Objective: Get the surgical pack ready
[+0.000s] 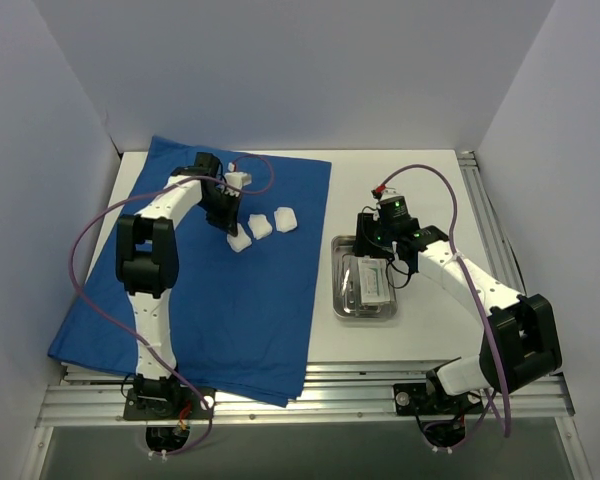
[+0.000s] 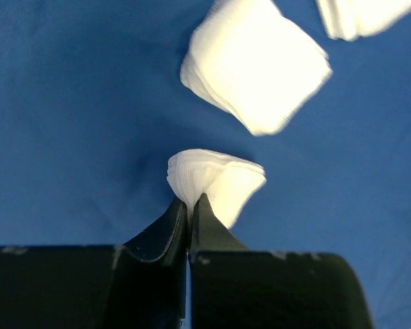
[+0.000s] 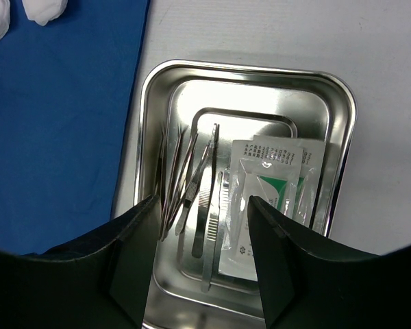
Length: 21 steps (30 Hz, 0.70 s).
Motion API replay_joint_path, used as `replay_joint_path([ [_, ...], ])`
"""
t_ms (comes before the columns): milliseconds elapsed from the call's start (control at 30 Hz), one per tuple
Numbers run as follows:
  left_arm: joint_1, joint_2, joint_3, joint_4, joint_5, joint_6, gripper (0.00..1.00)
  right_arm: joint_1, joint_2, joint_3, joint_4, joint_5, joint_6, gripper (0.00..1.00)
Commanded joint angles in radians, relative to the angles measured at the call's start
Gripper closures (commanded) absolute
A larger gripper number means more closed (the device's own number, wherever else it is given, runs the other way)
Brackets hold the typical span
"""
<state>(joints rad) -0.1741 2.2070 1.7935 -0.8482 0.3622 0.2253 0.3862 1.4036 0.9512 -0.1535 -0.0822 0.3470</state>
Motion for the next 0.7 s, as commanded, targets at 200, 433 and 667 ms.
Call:
replay_joint_path([
  [200,-0.025,-0.158,0.066,-0.123,0.116,0.057,0.98,0.003,-0.009,-0.002,0.015,0.025,0.007,0.51],
  [433,-0.068,-0.072,0.19,-0.115,0.238,0.029,0.98,0.003,-0.008,0.001,0.012,0.025,0.007,0.51],
  [667,-0.09,0.103,0.355,-0.144,0.175,0.025,0.98,0.003,-0.015,0.008,0.0,0.033,0.006,0.51],
])
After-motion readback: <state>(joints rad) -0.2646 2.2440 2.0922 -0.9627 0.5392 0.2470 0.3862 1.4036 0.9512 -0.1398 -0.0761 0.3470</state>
